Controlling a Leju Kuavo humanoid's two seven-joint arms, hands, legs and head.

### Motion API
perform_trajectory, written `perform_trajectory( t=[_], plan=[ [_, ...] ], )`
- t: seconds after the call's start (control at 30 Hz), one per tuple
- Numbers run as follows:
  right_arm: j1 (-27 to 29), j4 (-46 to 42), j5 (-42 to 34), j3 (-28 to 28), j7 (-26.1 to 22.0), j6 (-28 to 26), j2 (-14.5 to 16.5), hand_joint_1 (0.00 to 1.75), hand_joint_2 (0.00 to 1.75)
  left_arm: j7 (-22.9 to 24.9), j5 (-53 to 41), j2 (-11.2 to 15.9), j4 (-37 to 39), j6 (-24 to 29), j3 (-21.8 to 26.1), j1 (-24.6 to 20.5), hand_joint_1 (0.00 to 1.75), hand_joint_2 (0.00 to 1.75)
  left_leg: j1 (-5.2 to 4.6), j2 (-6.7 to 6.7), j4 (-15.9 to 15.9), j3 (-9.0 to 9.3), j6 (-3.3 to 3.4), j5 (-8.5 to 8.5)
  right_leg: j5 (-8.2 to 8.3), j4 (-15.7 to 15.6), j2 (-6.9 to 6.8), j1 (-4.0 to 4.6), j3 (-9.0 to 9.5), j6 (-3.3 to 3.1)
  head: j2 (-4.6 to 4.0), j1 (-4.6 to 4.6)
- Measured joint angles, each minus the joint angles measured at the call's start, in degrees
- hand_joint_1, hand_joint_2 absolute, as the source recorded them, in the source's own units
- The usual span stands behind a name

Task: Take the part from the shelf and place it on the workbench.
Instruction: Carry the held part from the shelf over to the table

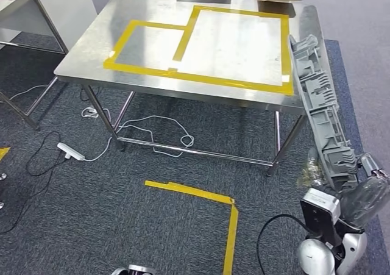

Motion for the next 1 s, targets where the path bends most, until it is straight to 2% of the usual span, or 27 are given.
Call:
perform_trajectory(
  t=[0.03,0.07,0.1,0.13,0.2,0.23,0.27,0.37,0.4,0.47,0.53,0.57,0.6,0.63,0.67,0.73,0.77,0.8,0.9,0.97,1.0],
  plan=[
    [0.0,0.0,0.0,0.1,0.0,0.0,-0.1,1.75,1.75,0.0,0.0,0.0,0.0,0.0,0.2,0.1,0.00,1.75,-0.01,0.36,0.0,-0.03,-0.01,-0.01,-1.50,3.6,-0.63,-0.15,-1.56,0.30,-0.01,0.02],
    [0.0,0.0,0.0,0.2,0.0,0.0,-0.3,1.75,1.75,0.1,0.0,0.0,0.0,0.0,0.4,0.1,0.00,1.75,-0.02,0.68,0.0,-0.04,-0.05,-0.04,-2.22,6.0,-0.93,-0.35,-2.56,0.57,-0.01,0.02],
    [0.1,0.0,-0.1,0.2,0.0,0.0,-0.4,1.75,1.75,0.1,0.0,0.0,0.0,0.0,0.6,0.1,0.00,1.75,0.00,0.93,0.1,-0.05,-0.12,-0.07,-1.86,6.3,-1.07,-0.53,-2.53,0.81,-0.01,0.02],
    [0.1,0.0,-0.1,0.2,0.1,0.0,-0.5,1.75,1.75,0.3,0.1,-0.1,0.0,0.1,0.7,0.1,0.00,1.75,0.03,1.11,0.2,-0.04,-0.26,-0.13,-0.48,4.2,-1.22,-0.72,-1.27,0.99,-0.02,0.03],
    [0.1,0.0,-0.2,0.2,0.1,0.0,-0.6,1.75,1.75,1.5,0.8,-0.2,0.0,0.4,1.2,0.2,0.00,1.75,0.01,1.37,0.5,-0.04,-0.78,-0.40,2.66,-3.9,-1.71,-0.90,3.37,1.16,-0.02,0.04],
    [0.1,0.0,-0.3,0.3,0.1,0.0,-0.7,1.75,1.75,2.4,1.4,-0.2,0.0,0.7,1.7,0.3,0.00,1.75,-0.09,1.47,0.8,-0.08,-1.09,-0.55,3.53,-7.1,-1.79,-0.88,5.27,0.93,-0.01,0.02],
    [0.1,-0.1,-0.5,0.4,0.1,0.0,-0.7,1.75,1.75,3.5,2.1,-0.2,0.0,1.1,2.2,0.4,0.00,1.75,-0.21,1.53,0.9,-0.12,-1.40,-0.63,3.76,-8.9,-1.80,-0.82,6.34,0.61,-0.01,-0.01],
    [0.2,-0.1,-0.9,1.2,0.5,0.0,-0.9,1.75,1.75,7.2,4.7,-0.3,0.0,2.9,4.2,0.9,0.00,1.75,-0.23,1.63,1.1,-0.19,-2.14,-0.69,3.77,-9.1,-1.45,-0.70,6.48,-0.60,0.00,-0.03],
    [0.2,-0.1,-0.9,1.5,0.7,0.0,-1.0,1.75,1.75,8.3,5.5,-0.4,0.0,3.5,5.0,1.1,0.00,1.75,-0.17,1.62,1.6,-0.37,-2.41,-1.21,3.85,-9.1,-1.39,-0.75,6.46,-0.98,-0.01,-0.04],
    [0.0,-0.1,-1.1,2.1,1.2,0.0,-1.0,1.75,1.75,10.1,6.7,-0.4,0.0,4.6,6.4,1.5,0.00,1.75,-0.07,1.51,5.6,-2.00,-2.93,-3.97,4.03,-9.2,-1.32,-0.91,6.45,-1.67,-0.01,-0.18],
    [-0.2,0.2,-1.7,3.5,2.1,0.0,-1.2,1.75,1.75,11.6,7.6,-0.4,0.0,5.7,7.9,1.7,0.00,1.75,0.00,1.42,13.1,-5.30,-3.19,-7.68,4.07,-9.2,-1.25,-0.83,6.37,-1.97,-0.02,-0.29],
    [-0.5,0.5,-2.2,4.4,2.6,0.0,-1.4,1.75,1.75,12.2,8.0,-0.5,0.0,6.2,8.6,1.7,0.00,1.75,0.02,1.41,16.5,-6.85,-3.22,-8.86,4.09,-9.2,-1.18,-0.76,6.34,-2.02,-0.02,-0.28],
    [-0.8,0.9,-2.7,5.5,3.1,0.1,-1.6,1.75,1.75,12.7,8.3,-0.5,0.0,6.5,9.3,1.7,0.00,1.75,0.01,1.40,18.2,-7.66,-3.15,-8.95,4.09,-9.2,-1.08,-0.69,6.33,-2.04,-0.02,-0.28],
    [-1.3,1.3,-3.1,6.5,3.6,0.1,-1.8,1.75,1.75,13.1,8.5,-0.5,0.0,6.8,9.9,1.8,0.00,1.75,0.00,1.39,18.1,-7.65,-2.98,-8.04,4.10,-9.2,-0.93,-0.61,6.34,-2.05,-0.01,-0.27],
    [-1.8,1.8,-3.2,7.6,3.8,0.1,-1.8,1.75,1.75,13.3,8.5,-0.5,0.0,7.1,10.5,1.9,0.00,1.75,-0.03,1.35,15.6,-6.51,-2.69,-6.08,4.10,-9.2,-0.74,-0.54,6.36,-2.05,-0.01,-0.27],
    [-2.8,2.4,-3.1,9.7,4.1,0.1,-1.9,1.75,1.75,13.7,8.6,-0.5,0.0,7.4,11.5,2.1,0.00,1.75,-0.22,1.10,7.9,-2.93,-1.84,-1.96,4.12,-9.1,-0.40,-0.38,6.36,-1.98,-0.01,-0.26],
    [-3.3,2.7,-3.0,10.6,4.2,0.1,-1.9,1.75,1.75,13.8,8.6,-0.5,0.0,7.5,11.8,2.2,0.00,1.75,-0.32,0.99,4.7,-1.50,-1.49,-0.90,4.17,-9.1,-0.31,-0.29,6.25,-1.85,-0.01,-0.26],
    [-3.6,2.9,-3.0,11.2,4.3,0.0,-1.9,1.75,1.75,13.9,8.6,-0.5,0.0,7.6,12.1,2.3,0.00,1.75,-0.42,0.89,2.8,-0.75,-1.29,-0.61,4.24,-9.0,-0.31,-0.22,6.05,-1.67,-0.01,-0.27],
    [-4.1,3.4,-2.9,12.4,4.5,0.0,-2.0,1.75,1.75,14.1,8.6,-0.6,0.0,7.8,12.9,2.4,0.00,1.75,-0.26,0.88,1.4,-0.58,-1.15,-0.75,4.32,-9.0,-0.56,-0.13,5.51,-0.85,-0.01,-0.28],
    [-4.6,3.7,-2.8,13.2,4.6,0.0,-2.0,1.75,1.75,14.6,8.7,-0.7,0.0,8.3,13.4,2.5,0.00,1.75,0.05,0.99,1.0,-0.50,-0.85,-0.41,2.64,-6.8,-0.78,-0.13,4.33,-0.28,-0.01,-0.14],
    [-5.0,3.9,-2.7,13.8,4.7,0.0,-2.0,1.75,1.75,15.0,9.0,-0.8,0.0,8.7,13.7,2.5,0.00,1.75,0.10,1.12,0.9,-0.49,-0.75,-0.34,0.95,-3.9,-0.87,-0.17,2.96,-0.06,-0.01,-0.09]
  ],
)
